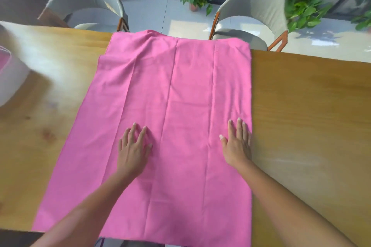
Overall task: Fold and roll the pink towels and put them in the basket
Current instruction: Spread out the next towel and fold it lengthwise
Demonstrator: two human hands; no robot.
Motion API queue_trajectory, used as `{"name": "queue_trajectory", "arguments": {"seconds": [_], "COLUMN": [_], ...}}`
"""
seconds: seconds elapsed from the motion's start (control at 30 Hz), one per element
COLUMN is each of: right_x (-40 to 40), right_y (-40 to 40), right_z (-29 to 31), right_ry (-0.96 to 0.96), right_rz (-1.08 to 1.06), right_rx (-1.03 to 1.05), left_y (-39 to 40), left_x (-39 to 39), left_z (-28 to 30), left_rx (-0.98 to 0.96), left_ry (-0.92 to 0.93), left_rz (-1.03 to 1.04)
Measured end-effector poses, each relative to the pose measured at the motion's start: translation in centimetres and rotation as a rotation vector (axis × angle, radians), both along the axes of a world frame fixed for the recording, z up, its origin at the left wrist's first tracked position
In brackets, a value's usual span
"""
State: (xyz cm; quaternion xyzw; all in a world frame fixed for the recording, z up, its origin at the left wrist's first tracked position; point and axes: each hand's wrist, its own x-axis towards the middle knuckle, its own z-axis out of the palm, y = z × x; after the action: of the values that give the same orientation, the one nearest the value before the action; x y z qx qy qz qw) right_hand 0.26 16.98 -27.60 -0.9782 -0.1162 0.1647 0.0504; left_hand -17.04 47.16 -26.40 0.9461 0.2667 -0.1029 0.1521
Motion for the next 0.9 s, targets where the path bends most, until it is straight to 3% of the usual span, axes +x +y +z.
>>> {"name": "queue_trajectory", "arguments": {"seconds": [0.37, 0.9], "right_x": [-13.8, -30.6], "right_y": [-4.2, -0.6], "right_z": [0.0, 2.2], "right_ry": [0.045, 0.131], "right_rz": [0.047, -0.167], "right_rx": [-0.080, -0.024], "left_y": [-1.3, 2.1], "left_x": [-11.4, -26.2], "left_z": [1.0, 1.4], "left_rx": [-0.059, -0.102], "left_ry": [0.043, 0.010], "left_rz": [0.083, 0.057]}}
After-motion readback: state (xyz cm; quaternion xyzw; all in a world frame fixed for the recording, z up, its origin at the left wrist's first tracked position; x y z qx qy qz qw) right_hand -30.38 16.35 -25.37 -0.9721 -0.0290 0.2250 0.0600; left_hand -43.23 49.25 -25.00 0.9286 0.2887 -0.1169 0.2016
